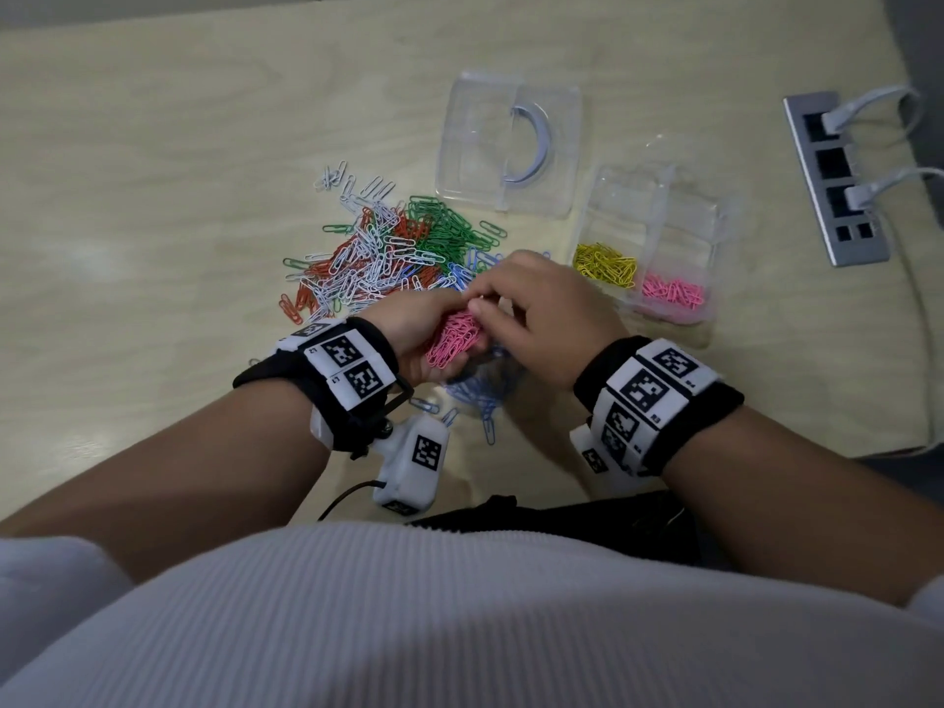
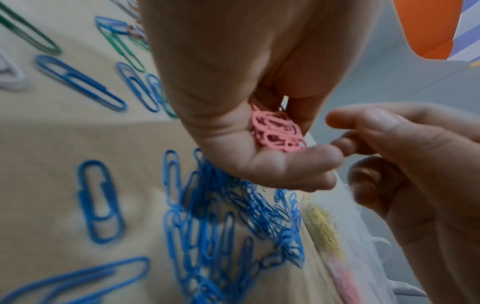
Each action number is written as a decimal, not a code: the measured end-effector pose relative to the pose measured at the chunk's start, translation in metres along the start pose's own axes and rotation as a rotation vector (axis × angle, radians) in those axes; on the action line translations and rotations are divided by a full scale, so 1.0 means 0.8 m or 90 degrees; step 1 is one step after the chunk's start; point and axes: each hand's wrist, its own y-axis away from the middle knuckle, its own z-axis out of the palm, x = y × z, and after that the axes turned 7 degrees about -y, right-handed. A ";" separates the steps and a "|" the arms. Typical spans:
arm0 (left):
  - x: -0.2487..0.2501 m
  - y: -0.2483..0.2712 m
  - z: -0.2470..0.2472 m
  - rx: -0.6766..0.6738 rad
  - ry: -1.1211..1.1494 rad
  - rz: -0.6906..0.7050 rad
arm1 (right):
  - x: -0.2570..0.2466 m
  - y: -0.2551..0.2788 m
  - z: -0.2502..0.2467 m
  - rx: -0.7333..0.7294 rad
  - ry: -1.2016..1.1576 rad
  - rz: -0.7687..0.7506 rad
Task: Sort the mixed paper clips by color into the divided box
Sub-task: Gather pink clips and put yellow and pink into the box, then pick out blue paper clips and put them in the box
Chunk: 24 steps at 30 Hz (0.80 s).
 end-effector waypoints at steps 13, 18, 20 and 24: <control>0.077 -0.049 0.152 -0.012 0.005 0.119 | 0.138 0.063 -0.129 0.368 0.014 0.429; 0.100 -0.071 0.208 0.032 -0.002 0.225 | 0.151 0.079 -0.139 0.312 -0.020 0.444; 0.102 -0.079 0.226 0.056 -0.026 0.289 | 0.157 0.082 -0.144 0.294 -0.024 0.436; 0.092 -0.094 0.240 0.112 -0.255 0.402 | 0.165 0.087 -0.151 0.267 -0.030 0.413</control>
